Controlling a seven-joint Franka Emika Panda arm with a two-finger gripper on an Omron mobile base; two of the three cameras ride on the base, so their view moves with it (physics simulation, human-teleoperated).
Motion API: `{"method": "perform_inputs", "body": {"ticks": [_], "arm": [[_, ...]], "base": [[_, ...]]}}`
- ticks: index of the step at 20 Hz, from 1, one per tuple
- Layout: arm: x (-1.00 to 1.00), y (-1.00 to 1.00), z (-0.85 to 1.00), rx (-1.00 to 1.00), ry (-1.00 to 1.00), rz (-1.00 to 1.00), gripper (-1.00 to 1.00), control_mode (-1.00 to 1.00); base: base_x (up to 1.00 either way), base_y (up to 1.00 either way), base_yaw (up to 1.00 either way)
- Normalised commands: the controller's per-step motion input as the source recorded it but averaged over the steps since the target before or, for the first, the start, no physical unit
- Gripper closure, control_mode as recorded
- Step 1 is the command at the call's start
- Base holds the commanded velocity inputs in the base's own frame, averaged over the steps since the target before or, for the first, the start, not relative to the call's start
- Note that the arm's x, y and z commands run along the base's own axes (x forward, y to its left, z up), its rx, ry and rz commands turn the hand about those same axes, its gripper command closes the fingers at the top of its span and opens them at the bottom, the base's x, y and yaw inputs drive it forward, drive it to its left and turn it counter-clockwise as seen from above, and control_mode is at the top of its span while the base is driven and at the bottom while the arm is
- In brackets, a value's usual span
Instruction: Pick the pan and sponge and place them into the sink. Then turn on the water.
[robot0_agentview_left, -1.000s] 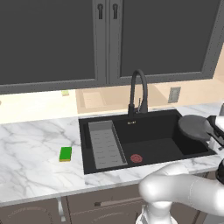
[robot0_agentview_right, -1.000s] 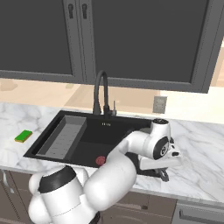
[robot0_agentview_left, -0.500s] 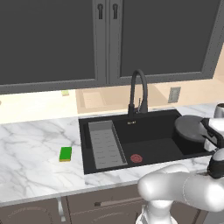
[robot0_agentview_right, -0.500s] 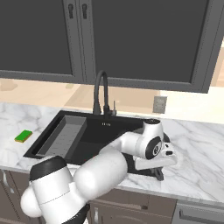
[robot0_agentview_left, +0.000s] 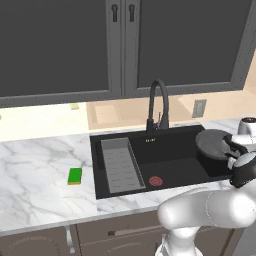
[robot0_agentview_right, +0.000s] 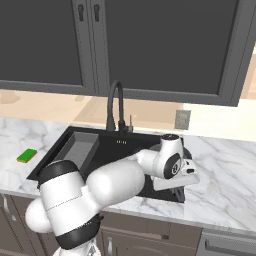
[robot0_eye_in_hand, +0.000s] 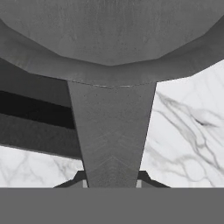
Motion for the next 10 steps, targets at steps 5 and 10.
{"method": "perform_inputs", "body": {"ticks": [5, 10], "arm": [[0.43, 0.00, 0.00, 0.00, 0.00, 0.00, 1.00, -1.00], [0.30, 0.00, 0.00, 0.00, 0.00, 0.00, 1.00, -1.00]], "base": [[0.00, 0.00, 0.00], [0.00, 0.00, 0.00]]}}
